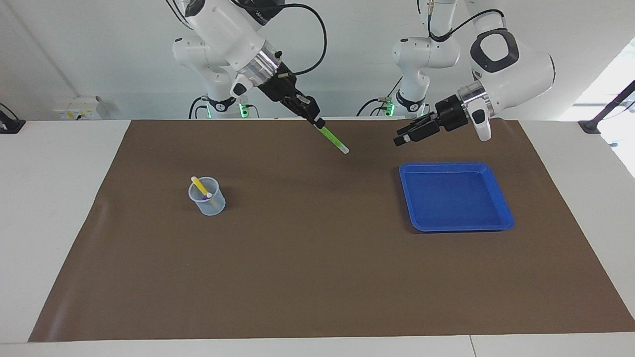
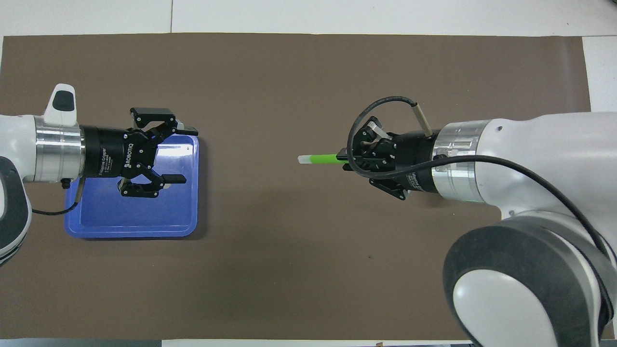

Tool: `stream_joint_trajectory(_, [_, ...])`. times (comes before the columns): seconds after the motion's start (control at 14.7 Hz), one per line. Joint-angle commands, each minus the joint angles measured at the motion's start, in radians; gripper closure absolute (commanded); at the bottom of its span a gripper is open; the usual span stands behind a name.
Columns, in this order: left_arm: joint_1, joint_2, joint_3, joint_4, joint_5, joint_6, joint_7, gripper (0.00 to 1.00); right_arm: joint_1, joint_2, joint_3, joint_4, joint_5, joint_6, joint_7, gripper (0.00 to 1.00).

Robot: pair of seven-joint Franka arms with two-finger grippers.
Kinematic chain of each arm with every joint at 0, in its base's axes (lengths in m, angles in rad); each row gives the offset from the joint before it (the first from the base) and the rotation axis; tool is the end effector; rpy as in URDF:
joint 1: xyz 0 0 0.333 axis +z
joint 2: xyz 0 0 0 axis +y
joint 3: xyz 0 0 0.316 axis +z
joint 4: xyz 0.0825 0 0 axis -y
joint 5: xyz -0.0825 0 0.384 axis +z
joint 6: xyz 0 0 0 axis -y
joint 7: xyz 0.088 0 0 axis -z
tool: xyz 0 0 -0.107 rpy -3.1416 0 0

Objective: Right arm passes pens to left for tray arrangement
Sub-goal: 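Lift the green pen with the right gripper toward the left gripper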

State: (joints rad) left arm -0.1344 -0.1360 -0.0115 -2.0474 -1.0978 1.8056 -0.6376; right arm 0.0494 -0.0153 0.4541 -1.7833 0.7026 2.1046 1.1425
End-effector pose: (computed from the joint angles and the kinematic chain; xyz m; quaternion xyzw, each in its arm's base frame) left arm 0.5034 -0.1494 0.5338 0.7906 0.3511 -0.2323 0.4446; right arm 0.5024 0.3136 0.5938 -0.8414 0.4076 0.1265 0.3315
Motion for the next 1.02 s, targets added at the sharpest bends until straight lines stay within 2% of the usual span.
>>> stream_joint_trajectory(0.0, [0.012,-0.05,0.005,-0.054,-0.03,-0.081,-0.032,0.0,-0.005,0.047,0.035,0.038,0.032,0.005,0.058,1.0])
stream_joint_trajectory(0.14, [0.013,-0.05,0.004,-0.031,0.021,-0.071,-0.153,0.0,-0.005,0.057,0.063,0.038,0.034,0.005,0.083,1.0])
stream_joint_trajectory(0.27, [-0.01,-0.074,-0.014,0.01,0.155,-0.06,-0.308,0.0,-0.005,0.06,0.092,0.036,0.043,0.005,0.114,1.0])
stream_joint_trajectory(0.34, [-0.017,-0.079,-0.048,0.018,0.195,-0.023,-0.405,0.0,-0.003,0.06,0.093,0.036,0.055,0.002,0.114,1.0])
stream_joint_trajectory(0.48, [-0.017,-0.1,-0.094,0.016,0.268,0.052,-0.517,0.06,-0.005,0.061,0.093,0.036,0.098,-0.008,0.115,1.0])
stream_joint_trajectory(0.54, [-0.019,-0.1,-0.111,0.016,0.294,0.058,-0.543,0.07,-0.005,0.063,0.093,0.036,0.113,-0.006,0.115,1.0])
stream_joint_trajectory(0.68, [-0.017,-0.106,-0.178,0.015,0.421,0.067,-0.644,0.08,-0.003,0.067,0.1,0.036,0.115,-0.009,0.115,1.0])
stream_joint_trajectory(0.82, [-0.017,-0.116,-0.191,0.012,0.449,0.074,-0.698,0.13,-0.003,0.067,0.116,0.036,0.115,-0.008,0.134,1.0])
stream_joint_trajectory(0.95, [-0.016,-0.117,-0.194,0.023,0.46,0.07,-0.776,0.13,-0.003,0.067,0.12,0.035,0.115,-0.014,0.135,1.0])
